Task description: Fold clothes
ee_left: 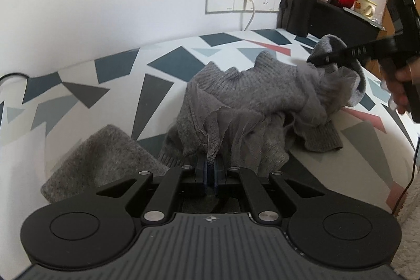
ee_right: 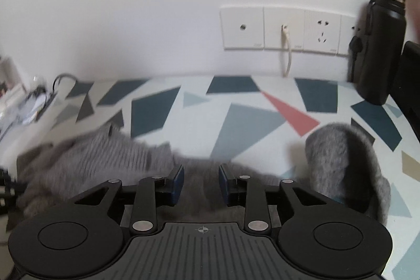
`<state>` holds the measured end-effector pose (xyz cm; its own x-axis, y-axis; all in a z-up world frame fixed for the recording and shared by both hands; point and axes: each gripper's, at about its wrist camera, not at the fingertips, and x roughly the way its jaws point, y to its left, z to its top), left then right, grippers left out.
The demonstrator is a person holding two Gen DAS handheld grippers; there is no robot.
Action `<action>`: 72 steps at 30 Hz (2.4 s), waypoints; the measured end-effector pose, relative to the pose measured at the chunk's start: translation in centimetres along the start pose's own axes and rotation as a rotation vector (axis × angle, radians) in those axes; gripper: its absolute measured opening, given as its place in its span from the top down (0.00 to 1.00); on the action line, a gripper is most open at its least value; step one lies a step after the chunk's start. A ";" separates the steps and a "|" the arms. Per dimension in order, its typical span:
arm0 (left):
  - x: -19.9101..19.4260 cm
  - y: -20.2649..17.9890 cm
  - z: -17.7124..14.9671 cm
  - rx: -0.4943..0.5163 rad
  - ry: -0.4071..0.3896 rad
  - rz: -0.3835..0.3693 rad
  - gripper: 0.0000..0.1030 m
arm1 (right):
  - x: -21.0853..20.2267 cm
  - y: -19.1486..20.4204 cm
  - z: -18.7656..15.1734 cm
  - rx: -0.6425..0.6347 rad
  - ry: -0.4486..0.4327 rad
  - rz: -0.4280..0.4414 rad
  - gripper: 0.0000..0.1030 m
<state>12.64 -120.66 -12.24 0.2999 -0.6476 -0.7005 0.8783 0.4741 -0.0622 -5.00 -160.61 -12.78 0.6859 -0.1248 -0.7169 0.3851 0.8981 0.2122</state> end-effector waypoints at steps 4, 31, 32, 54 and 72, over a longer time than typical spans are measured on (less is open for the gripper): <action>0.1 0.1 -0.6 -0.014 0.013 0.006 0.95 | 0.7 -0.4 0.2 0.035 0.026 0.029 0.65; -1.2 4.5 1.5 -0.076 -0.051 -0.054 0.57 | -0.4 1.5 -2.3 -0.195 0.071 -0.022 0.97; -1.1 4.9 1.7 -0.087 -0.053 -0.052 0.54 | -0.6 1.2 -2.4 -0.187 0.068 -0.030 0.97; 1.6 4.9 3.8 -0.121 0.010 -0.116 0.93 | 1.8 0.5 -1.5 -0.106 0.155 0.087 0.94; -3.8 5.5 4.1 -0.289 -0.254 -0.096 0.93 | 1.8 -0.1 -2.2 -0.010 0.146 0.180 0.57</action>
<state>17.87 -118.02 -7.05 0.3363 -0.8070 -0.4854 0.7766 0.5292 -0.3417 -5.20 -159.93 -15.54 0.6459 0.0998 -0.7569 0.2577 0.9047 0.3392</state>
